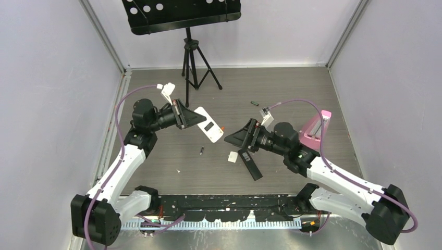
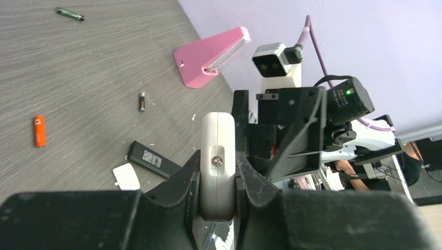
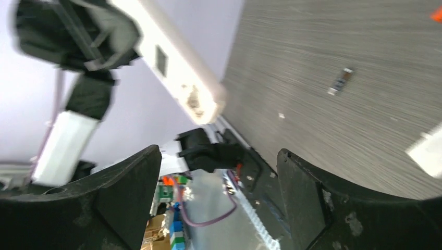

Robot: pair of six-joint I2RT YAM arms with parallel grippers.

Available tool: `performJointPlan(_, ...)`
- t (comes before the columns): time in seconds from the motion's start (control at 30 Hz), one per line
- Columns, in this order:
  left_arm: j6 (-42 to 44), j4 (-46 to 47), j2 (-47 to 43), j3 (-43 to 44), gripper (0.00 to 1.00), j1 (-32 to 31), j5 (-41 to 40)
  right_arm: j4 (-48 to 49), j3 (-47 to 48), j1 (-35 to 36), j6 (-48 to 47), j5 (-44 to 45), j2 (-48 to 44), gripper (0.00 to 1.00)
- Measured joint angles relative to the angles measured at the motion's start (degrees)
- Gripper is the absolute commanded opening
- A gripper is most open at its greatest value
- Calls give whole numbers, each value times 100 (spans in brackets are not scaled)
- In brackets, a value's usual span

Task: Load the batteries into the remote control
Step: Place the battery cover at the center of the board, then adjust the remote control.

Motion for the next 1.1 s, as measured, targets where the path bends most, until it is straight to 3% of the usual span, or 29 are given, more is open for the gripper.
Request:
performJointPlan(0.17,-629,737,-216,-284,0,0,133,772,7,291,256,-7,-310,80)
performJointPlan(0.37,-1644,1602,-492,-446,0,-2,153,1379,177,667,673,402,192,63)
performJointPlan(0.57,-2251,1947,-656,-446,0,0,103,2398,181,693,1001,581,542,44)
performJointPlan(0.7,-2461,1945,-680,-446,0,-4,103,2887,221,702,1014,557,634,24)
performJointPlan(0.8,-2695,1939,-680,-444,11,24,57,3204,234,702,938,503,748,13)
performJointPlan(0.9,-2826,1899,-669,-431,36,68,17,3462,234,699,890,463,883,8)
performJointPlan(0.97,-2813,1886,-656,-420,47,81,28,3519,256,691,872,442,949,8)
performJointPlan(1.03,-2815,1851,-643,-420,52,44,179,3451,358,678,824,415,1023,8)
performJointPlan(1.1,-2800,1816,-632,-420,48,13,358,3379,466,647,726,365,1086,8)
